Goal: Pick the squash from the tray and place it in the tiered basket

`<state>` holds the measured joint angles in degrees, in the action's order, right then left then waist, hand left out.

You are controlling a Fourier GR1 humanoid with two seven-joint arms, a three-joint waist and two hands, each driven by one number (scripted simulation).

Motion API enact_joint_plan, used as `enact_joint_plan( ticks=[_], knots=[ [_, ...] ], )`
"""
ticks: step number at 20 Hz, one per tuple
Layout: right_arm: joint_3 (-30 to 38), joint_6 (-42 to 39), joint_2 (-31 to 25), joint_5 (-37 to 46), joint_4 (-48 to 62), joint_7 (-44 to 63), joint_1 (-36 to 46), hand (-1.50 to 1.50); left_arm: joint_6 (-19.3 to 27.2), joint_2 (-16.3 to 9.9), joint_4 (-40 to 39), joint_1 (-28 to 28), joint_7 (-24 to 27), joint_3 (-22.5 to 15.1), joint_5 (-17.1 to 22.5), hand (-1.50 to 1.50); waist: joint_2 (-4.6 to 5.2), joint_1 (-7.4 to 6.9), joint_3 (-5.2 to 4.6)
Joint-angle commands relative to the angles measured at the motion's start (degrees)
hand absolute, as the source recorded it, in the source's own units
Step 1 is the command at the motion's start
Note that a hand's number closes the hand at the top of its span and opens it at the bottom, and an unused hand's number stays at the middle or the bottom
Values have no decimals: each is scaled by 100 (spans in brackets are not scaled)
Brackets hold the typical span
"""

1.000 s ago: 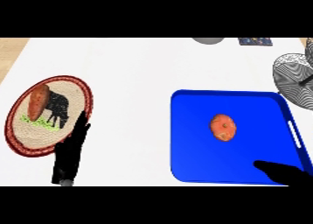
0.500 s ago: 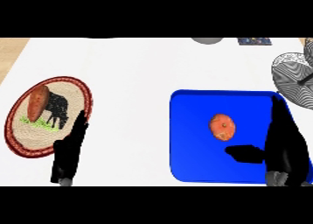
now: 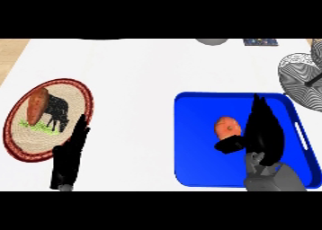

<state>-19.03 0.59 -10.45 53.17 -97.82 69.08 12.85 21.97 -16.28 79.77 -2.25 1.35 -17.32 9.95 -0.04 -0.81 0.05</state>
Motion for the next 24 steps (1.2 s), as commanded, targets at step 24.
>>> enact_joint_plan(
  ticks=[24],
  knots=[
    [1035, -1193, 1042, -75, 1925, 792, 977, -150, 6, 426, -439, -58, 88, 32, -332, 0, 16, 48, -8]
  ],
)
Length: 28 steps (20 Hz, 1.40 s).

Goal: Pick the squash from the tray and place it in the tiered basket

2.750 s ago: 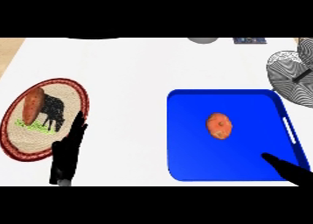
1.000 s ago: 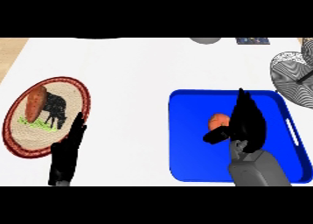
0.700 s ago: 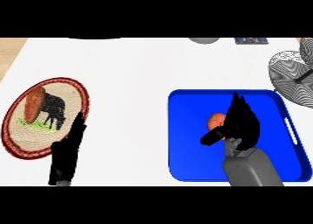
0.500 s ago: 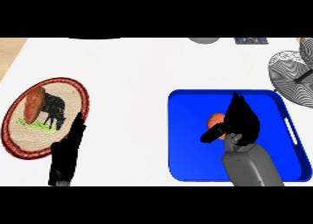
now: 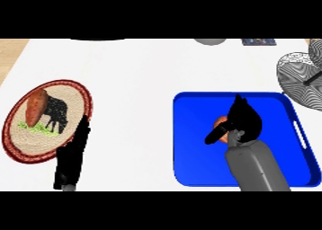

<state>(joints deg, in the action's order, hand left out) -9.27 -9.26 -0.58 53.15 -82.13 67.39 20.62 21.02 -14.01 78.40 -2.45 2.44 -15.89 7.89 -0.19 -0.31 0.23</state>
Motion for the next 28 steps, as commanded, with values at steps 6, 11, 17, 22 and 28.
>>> enact_joint_plan(
  ticks=[6, 11, 17, 22, 28],
  knots=[
    [11, -72, 55, -353, 268, 1131, -9, -150, -145, -121, 69, 8, -383, 177, 43, 0, 15, 13, -25],
    [402, -66, 55, -261, 596, 556, -133, -150, 61, -9, 440, -85, -645, 34, -192, 0, 21, 3, -21],
    [214, 535, 56, -427, 1044, 394, -76, 150, -235, 13, 147, -110, -286, 266, -149, 0, 25, -12, -23],
    [334, 318, 22, -123, 780, -113, -243, 150, -297, 95, 457, -326, -456, 334, -312, 0, 15, 14, -23],
    [175, 395, -319, 302, 1156, -703, -345, 150, -291, 325, -136, -59, -174, 417, -422, 0, 20, 31, -24]
  ],
)
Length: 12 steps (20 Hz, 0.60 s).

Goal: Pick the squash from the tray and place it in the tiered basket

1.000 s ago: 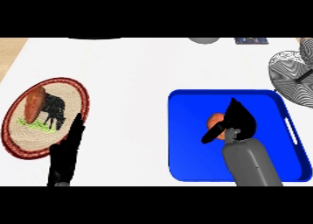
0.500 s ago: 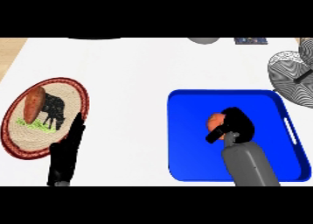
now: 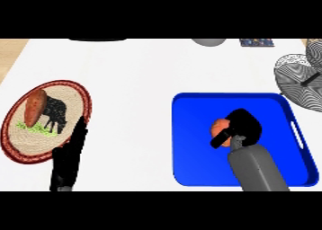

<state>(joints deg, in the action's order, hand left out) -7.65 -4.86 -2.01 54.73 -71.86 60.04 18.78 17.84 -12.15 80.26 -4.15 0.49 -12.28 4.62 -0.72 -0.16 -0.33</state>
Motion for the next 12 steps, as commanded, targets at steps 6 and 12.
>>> enact_joint_plan(
  ticks=[6, 12],
  knots=[
    [1429, -364, -2090, -773, -691, -1166, -1554, 150, -80, -17, -331, -221, 321, 210, 67, 0, 59, 221, 27],
    [2213, -95, -2323, -1089, -1573, -1145, -1774, 150, -186, -7, -68, -237, 36, 98, -14, 0, 57, 75, 30]
  ],
)
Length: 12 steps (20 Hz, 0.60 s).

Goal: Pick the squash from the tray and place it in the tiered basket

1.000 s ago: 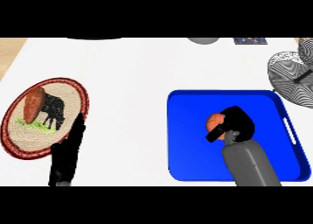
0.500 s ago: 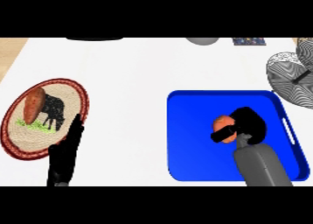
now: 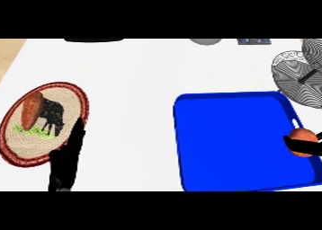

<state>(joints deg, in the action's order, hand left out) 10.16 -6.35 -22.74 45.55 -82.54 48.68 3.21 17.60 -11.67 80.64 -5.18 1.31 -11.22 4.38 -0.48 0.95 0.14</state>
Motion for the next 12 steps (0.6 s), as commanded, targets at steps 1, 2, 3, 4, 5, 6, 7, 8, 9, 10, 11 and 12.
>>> enact_joint_plan(
  ticks=[1, 2, 3, 4, 5, 6, 7, 8, 9, 10, 11, 12],
  knots=[
    [529, -77, -279, -296, -1009, 144, -344, 150, 6, 37, -249, 99, -132, 46, -54, 0, 25, 14, -19],
    [862, 229, -209, -541, -1166, 89, -209, 150, -4, -5, 109, -292, -88, -17, 6, 0, -8, 41, -18],
    [801, 435, -46, -372, -1379, 354, -59, 150, 5, -51, 233, -202, -267, 6, 5, 0, 0, -1, -17],
    [869, 373, -87, -380, -1798, 489, -222, 150, 91, 133, -165, 54, -180, -73, -124, 0, 8, 87, -24],
    [1057, 383, -163, -475, -2209, 498, -384, 150, 59, 16, -23, -107, -187, 38, -44, 0, -14, 117, -25],
    [950, 541, -39, -239, -2292, 823, -44, 150, -36, -73, 2, -204, -65, 69, -29, 0, 8, -5, -24],
    [1064, 540, -23, -297, -2680, 960, -79, 150, -143, -242, 5, 133, -344, 261, 87, 0, 0, 64, -25],
    [1315, 530, -186, -422, -2909, 919, -15, 150, -79, -109, 78, -71, -286, 147, 66, 0, -10, 61, -25],
    [1414, 296, -431, -422, -3346, 1215, 249, 150, -39, -72, 110, -322, -138, 49, -6, 0, -42, 59, -37],
    [1281, 150, -462, -235, -3706, 1423, 220, 150, 2, 70, -75, -194, -42, -6, -61, 0, -9, 50, -36],
    [1535, 6, -809, -249, -3583, 1139, 108, 150, -153, -116, 129, -184, -169, 81, 14, 0, 13, -10, -23],
    [1660, -267, -1018, -349, -3948, 1320, 186, 150, -98, -20, -113, 14, -227, 98, 1, 0, 9, 51, -28]
  ],
)
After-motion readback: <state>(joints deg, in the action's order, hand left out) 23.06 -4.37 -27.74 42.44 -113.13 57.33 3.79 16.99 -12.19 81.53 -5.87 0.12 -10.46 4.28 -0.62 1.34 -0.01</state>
